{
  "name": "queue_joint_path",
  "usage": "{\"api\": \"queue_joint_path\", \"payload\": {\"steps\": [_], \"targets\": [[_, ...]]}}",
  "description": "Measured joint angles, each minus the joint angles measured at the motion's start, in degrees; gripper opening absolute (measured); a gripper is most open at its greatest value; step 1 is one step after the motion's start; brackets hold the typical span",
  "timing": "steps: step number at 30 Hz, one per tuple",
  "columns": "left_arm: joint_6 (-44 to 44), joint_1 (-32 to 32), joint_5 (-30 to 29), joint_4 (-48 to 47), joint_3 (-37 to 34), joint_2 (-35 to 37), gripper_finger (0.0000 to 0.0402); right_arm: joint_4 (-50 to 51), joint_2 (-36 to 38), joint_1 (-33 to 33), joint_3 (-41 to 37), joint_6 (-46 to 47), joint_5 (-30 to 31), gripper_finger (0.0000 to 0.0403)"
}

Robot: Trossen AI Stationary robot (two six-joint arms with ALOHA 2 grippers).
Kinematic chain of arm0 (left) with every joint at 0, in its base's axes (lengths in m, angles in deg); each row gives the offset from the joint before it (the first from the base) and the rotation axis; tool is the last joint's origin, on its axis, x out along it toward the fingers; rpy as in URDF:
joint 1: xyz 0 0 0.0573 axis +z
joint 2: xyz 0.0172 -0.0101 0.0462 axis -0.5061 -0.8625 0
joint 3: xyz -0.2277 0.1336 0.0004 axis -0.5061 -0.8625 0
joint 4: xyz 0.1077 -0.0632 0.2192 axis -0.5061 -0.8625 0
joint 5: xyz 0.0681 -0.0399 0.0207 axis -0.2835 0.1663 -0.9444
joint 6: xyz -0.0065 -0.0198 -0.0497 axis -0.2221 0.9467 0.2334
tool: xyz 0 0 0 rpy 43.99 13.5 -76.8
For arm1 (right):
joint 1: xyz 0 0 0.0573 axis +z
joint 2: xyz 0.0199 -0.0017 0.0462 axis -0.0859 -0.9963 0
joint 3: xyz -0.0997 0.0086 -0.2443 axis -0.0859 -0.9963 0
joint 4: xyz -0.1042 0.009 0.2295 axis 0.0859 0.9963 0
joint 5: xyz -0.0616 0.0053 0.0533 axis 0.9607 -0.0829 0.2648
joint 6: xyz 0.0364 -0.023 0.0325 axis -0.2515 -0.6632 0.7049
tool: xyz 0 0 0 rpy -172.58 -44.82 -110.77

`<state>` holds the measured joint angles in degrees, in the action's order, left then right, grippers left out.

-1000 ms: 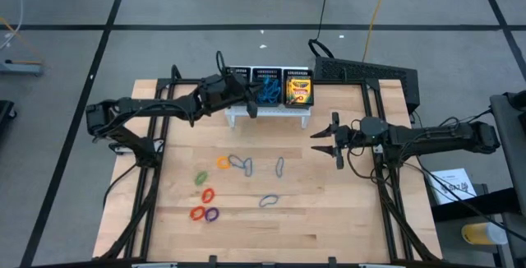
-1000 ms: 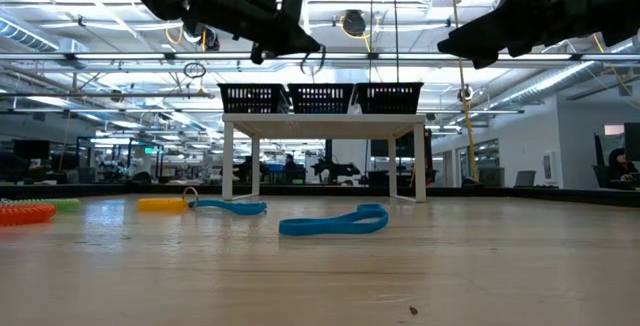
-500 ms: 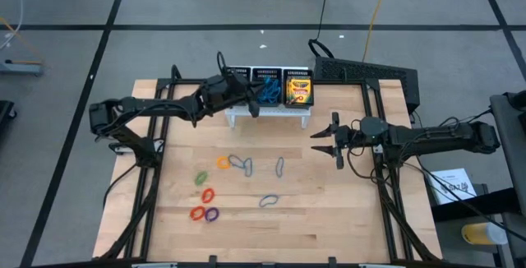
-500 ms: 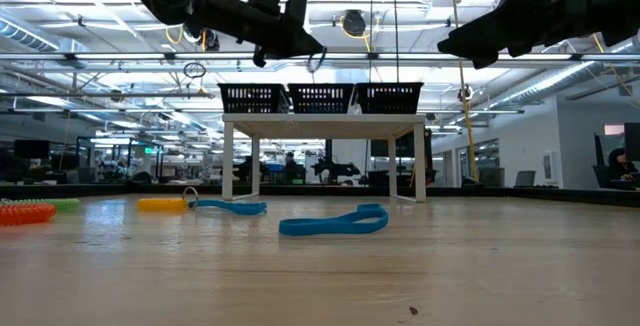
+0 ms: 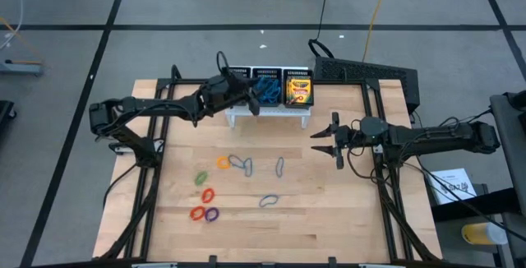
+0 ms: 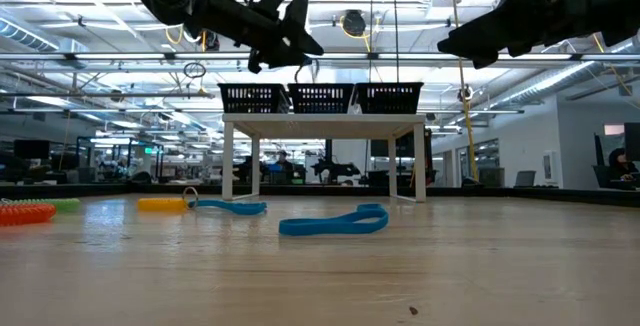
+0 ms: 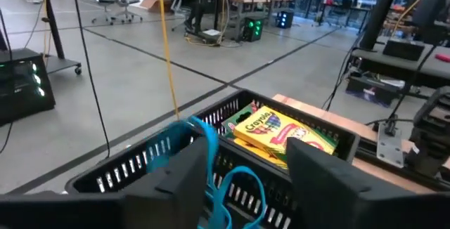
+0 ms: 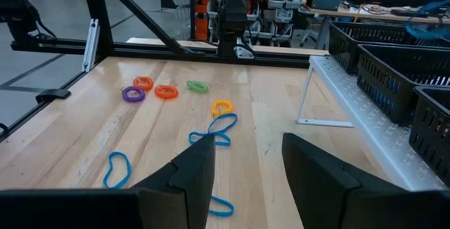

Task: Pick & Place Office Desk Supplies
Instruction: Put the blue rubber band into the middle black bin

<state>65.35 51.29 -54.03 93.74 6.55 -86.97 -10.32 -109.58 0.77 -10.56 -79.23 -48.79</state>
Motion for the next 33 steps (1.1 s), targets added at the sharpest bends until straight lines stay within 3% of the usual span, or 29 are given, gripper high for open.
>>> {"api": "queue_joint_path", "payload": {"steps": [9,21,33], "targets": [[0.1,0.0,0.6,-1.8,0.0,0.0,0.0282,0.0,0.0,0.0,0.0,0.0,0.0,0.0155],[-1.9,-3.0,2.3,-1.3,0.0,2.0,0.0298,0.0,0.0,0.0,0.0,0.0,0.0,0.0155],[-0.1,-5.8,2.3,-31.1,-0.4,27.0,0.0293,-3.3,-2.3,0.1,0.0,3.4,-0.4,0.0155]]}}
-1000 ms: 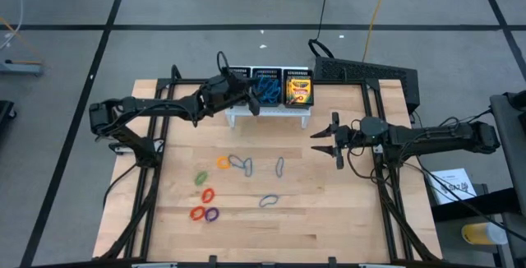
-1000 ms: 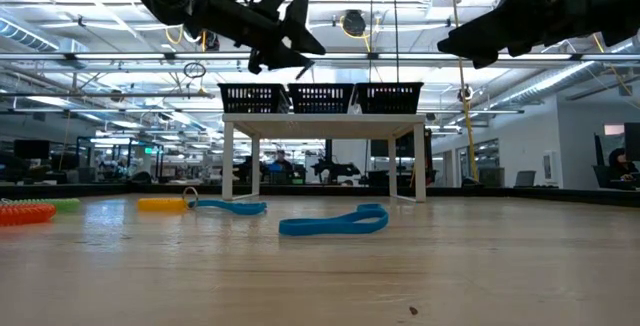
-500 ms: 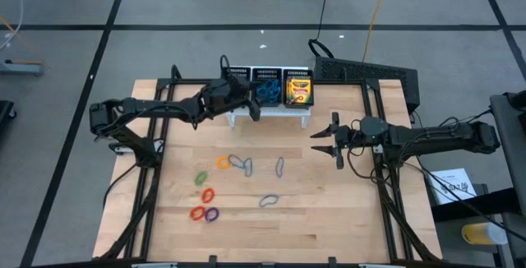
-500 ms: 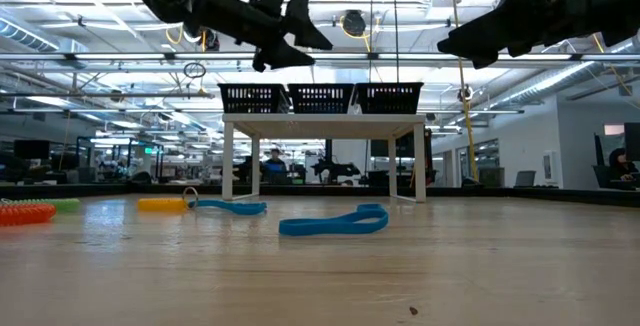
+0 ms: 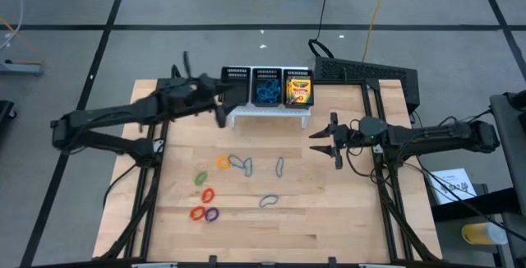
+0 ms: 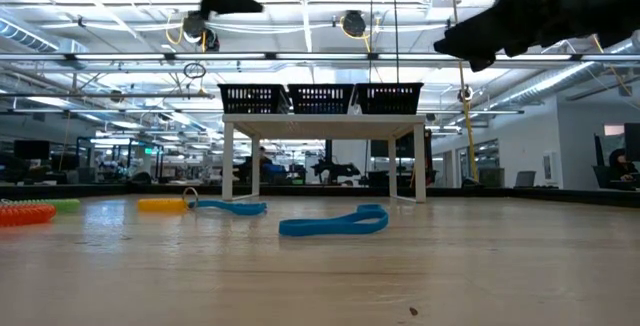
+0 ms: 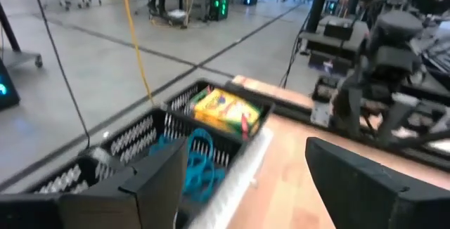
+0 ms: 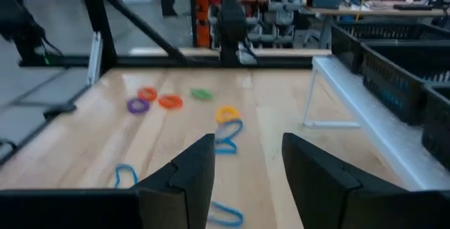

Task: Pick & Place Office Desk Supplies
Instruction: Put the blue rubber band into the middle black bin

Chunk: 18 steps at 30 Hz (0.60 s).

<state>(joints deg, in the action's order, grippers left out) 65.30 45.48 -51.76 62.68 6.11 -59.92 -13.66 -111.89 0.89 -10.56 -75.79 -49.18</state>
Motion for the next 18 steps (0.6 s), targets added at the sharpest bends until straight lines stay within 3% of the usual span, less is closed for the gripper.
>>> {"api": "queue_joint_path", "payload": {"steps": [9,14,18], "targets": [[2.1,-1.8,-1.0,2.5,-13.6,15.4,0.0292,-26.3,-13.9,2.7,-4.1,3.6,-4.4,0.0155],[3.7,-2.0,-1.1,3.7,-18.7,19.4,0.0294,-27.5,-24.2,6.4,0.2,3.7,-4.1,0.0155],[4.9,-2.0,-1.6,4.6,-20.8,20.3,0.0294,-19.6,-32.9,8.5,6.6,0.0,-2.2,0.0157]]}}
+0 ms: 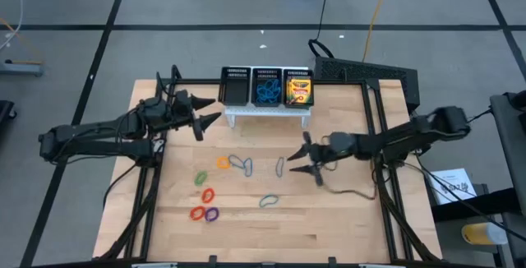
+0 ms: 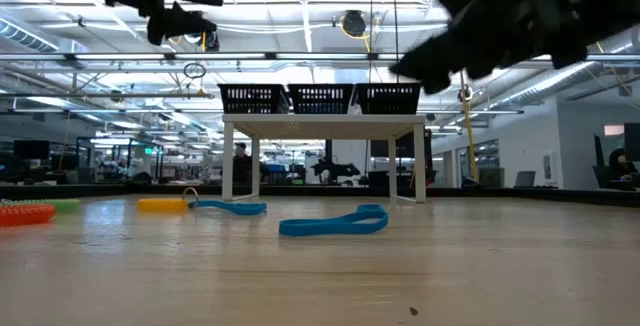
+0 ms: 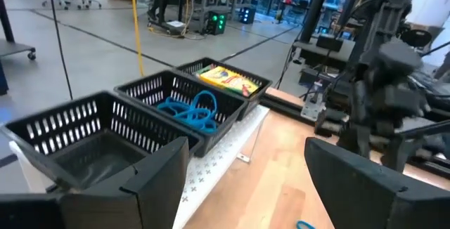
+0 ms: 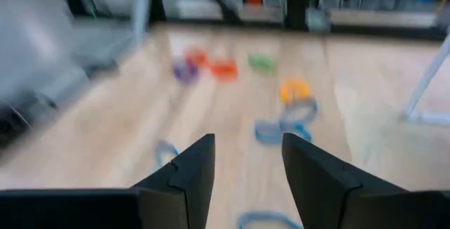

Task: Pick & Place Office Desk Supplies
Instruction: Put the blue rubber band into the middle black bin

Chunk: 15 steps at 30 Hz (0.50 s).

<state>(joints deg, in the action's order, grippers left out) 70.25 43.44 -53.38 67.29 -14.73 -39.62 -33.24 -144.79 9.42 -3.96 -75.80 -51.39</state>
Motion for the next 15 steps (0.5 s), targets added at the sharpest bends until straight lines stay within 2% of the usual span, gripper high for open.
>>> {"api": "queue_joint_path", "payload": {"steps": [6,8,15], "targets": [[2.0,0.0,-0.4,0.1,-1.3,-0.3,0.0294,14.3,-12.1,-0.8,9.6,-8.3,5.5,0.0182],[2.8,0.0,-0.4,-0.2,-1.4,-0.5,0.0294,14.6,-15.3,-1.7,11.4,-9.8,7.2,0.0189],[3.2,-0.1,-0.4,-0.1,-1.4,-0.9,0.0294,14.5,-22.7,-4.7,13.8,-12.3,6.7,0.0184]]}}
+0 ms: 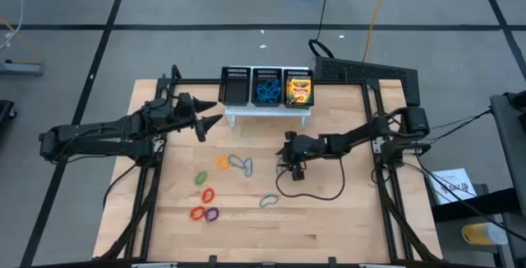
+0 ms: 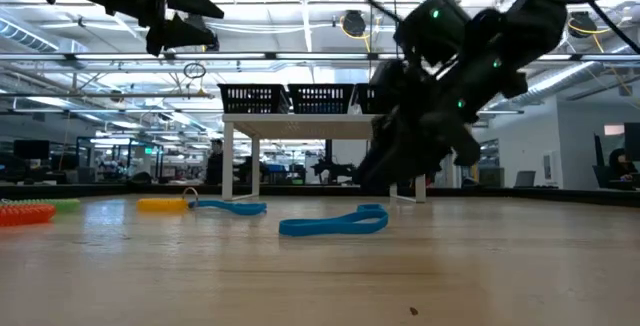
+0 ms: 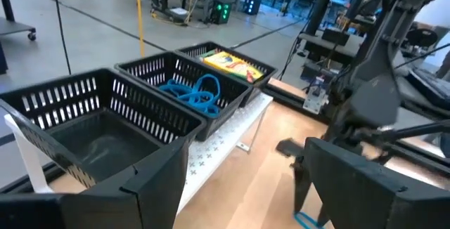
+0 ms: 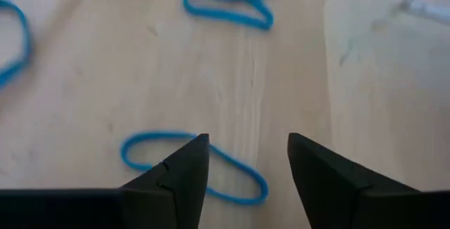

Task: Pick & Place Office Desk Supplies
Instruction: Put the blue rubber band into the middle black bin

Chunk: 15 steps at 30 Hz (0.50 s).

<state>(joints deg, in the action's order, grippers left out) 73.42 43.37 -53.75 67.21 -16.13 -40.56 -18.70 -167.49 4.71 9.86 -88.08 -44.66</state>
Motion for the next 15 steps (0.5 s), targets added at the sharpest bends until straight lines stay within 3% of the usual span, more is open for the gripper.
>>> {"api": "queue_joint_path", "payload": {"steps": [15], "targets": [[0.0,0.0,0.0,0.0,0.0,-1.0,0.0294,4.1,-2.8,-2.8,0.2,2.9,-3.0,0.0136]]}}
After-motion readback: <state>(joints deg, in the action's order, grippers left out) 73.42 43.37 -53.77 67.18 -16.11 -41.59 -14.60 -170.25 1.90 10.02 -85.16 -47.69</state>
